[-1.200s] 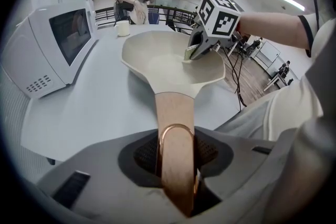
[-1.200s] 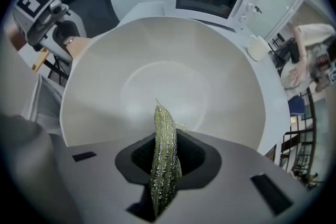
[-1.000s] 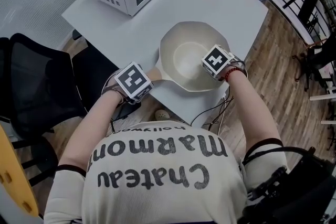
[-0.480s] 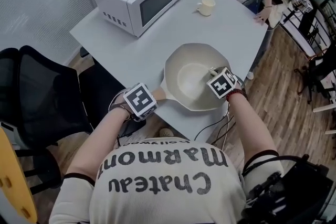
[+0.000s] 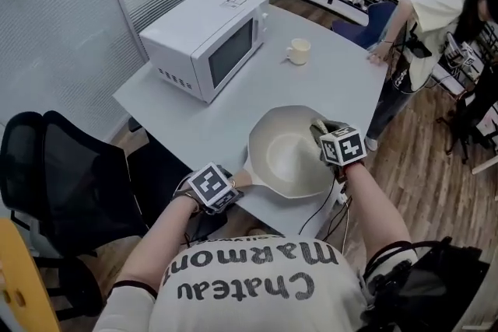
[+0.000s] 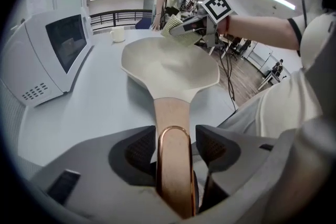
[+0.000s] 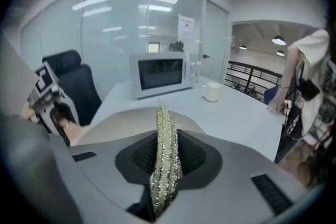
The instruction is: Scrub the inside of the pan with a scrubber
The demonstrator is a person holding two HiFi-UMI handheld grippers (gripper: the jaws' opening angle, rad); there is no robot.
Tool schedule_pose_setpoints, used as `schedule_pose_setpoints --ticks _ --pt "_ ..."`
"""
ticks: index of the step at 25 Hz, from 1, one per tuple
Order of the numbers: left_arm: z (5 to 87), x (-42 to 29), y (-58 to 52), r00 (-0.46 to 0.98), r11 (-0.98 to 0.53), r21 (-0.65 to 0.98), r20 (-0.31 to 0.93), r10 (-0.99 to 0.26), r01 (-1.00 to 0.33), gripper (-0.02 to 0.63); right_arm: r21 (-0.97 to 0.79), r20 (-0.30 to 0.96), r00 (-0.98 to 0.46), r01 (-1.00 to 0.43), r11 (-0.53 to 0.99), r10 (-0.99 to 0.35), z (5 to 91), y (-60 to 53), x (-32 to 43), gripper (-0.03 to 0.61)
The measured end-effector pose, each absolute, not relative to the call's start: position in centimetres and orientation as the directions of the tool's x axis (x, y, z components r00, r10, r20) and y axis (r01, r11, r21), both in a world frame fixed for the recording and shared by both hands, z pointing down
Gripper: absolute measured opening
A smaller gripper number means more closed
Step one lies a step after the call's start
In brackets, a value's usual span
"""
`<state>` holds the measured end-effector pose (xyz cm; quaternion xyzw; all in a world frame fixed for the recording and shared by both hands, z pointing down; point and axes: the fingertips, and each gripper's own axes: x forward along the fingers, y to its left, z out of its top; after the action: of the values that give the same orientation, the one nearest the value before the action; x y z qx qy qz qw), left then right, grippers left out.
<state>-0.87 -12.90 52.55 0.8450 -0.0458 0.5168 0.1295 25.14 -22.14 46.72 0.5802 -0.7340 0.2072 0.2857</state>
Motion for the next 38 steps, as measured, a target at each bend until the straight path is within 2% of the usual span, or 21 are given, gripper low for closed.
schedule_pose_setpoints --ticks 3,5,6,7,9,14,18,25,38 --pt "50.5 -1.0 -12.9 0.547 -0.962 0.205 0.834 0.075 -0.181 0.261 -0.168 0.532 -0.221 -0.974 0.154 -0.818 43.2 -21.7 25.2 0.055" --pt "48.6 -1.4 -14.4 0.601 -0.967 0.152 0.8 -0.003 -0.207 0.261 -0.226 0.472 -0.217 -0.967 0.12 -0.855 41.1 -21.1 25.3 0.055" --pt "47.3 -1.6 -15.8 0.628 -0.964 0.097 0.774 -0.085 -0.25 0.261 -0.243 0.45 -0.211 -0.964 0.109 -0.868 40.2 -20.6 25.2 0.055" --pt "45.9 -1.9 -17.2 0.653 -0.951 0.036 0.735 -0.183 -0.306 0.226 -0.259 0.429 -0.209 -0.961 0.102 -0.879 39.5 -20.1 24.9 0.055" --pt "43.1 -2.1 -19.1 0.696 -0.915 -0.039 0.636 -0.332 -0.402 0.046 -0.292 0.388 -0.217 -0.951 0.104 -0.896 38.2 -18.9 23.8 0.055" --pt "38.6 -0.4 -16.7 0.839 -0.898 0.086 0.403 -0.365 -0.432 -0.008 -0.304 0.312 -0.223 -0.945 0.125 -0.924 36.5 -15.1 19.9 0.055" --pt "37.0 0.5 -13.5 0.895 -0.877 0.242 0.278 -0.348 -0.416 -0.009 -0.31 0.257 -0.159 -0.948 0.075 -0.953 35.5 -11.5 18.6 0.055" --pt "37.4 0.3 -11.1 0.915 -0.851 0.352 0.247 -0.319 -0.391 -0.009 -0.31 0.246 -0.111 -0.95 0.03 -0.963 35.3 -6.9 17.6 0.055" --pt "37.5 0.8 -8.5 0.919 -0.859 0.345 0.256 -0.301 -0.378 -0.011 -0.285 0.272 -0.073 -0.959 -0.008 -0.96 35.8 -3.0 17.6 0.055"
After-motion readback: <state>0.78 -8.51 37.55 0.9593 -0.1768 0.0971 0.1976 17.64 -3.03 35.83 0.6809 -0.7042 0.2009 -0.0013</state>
